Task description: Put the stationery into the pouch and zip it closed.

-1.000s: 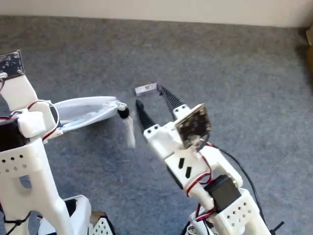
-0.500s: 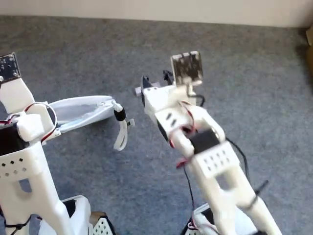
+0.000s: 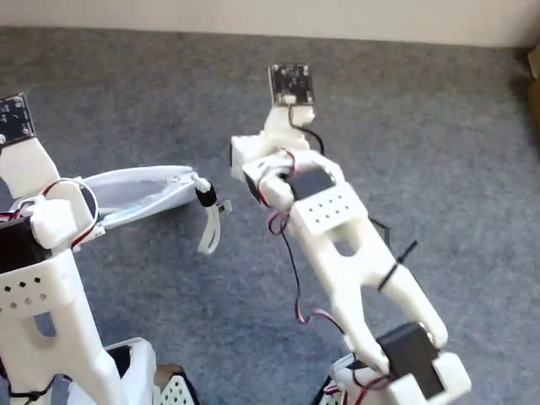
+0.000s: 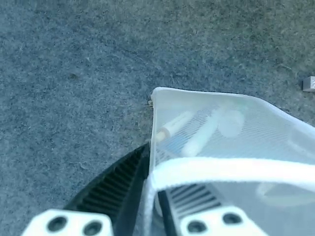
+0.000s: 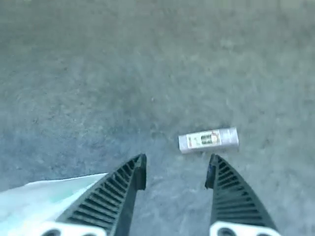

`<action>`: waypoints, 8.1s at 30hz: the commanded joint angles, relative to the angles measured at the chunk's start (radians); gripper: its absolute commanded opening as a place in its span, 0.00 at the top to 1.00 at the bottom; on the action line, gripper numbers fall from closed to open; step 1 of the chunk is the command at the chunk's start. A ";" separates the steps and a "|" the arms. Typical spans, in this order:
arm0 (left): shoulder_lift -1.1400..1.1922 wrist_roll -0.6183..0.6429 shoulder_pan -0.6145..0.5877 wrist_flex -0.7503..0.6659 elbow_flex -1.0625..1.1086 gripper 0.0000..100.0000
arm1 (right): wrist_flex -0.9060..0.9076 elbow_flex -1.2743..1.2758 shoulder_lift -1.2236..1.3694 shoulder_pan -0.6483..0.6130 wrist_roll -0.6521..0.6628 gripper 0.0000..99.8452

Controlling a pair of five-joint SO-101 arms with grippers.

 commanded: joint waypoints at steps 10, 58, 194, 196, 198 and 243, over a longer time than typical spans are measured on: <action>-0.007 0.046 -0.018 -0.025 0.015 0.99 | 0.490 -0.777 0.496 0.028 -0.330 0.82; -0.007 0.040 -0.018 -0.026 0.039 0.99 | 0.633 -1.607 1.328 0.105 -0.384 0.82; -0.007 0.041 -0.013 -0.046 0.056 0.99 | 1.125 -1.307 0.499 0.022 0.095 1.00; -0.007 0.041 -0.013 -0.046 0.056 0.99 | 1.127 -1.305 0.463 0.025 0.095 1.00; -0.007 0.041 -0.013 -0.046 0.056 0.99 | 1.127 -1.303 0.430 0.025 0.095 1.00; -0.007 0.043 -0.012 -0.046 0.056 0.99 | 0.696 -1.021 0.027 -0.435 0.094 1.00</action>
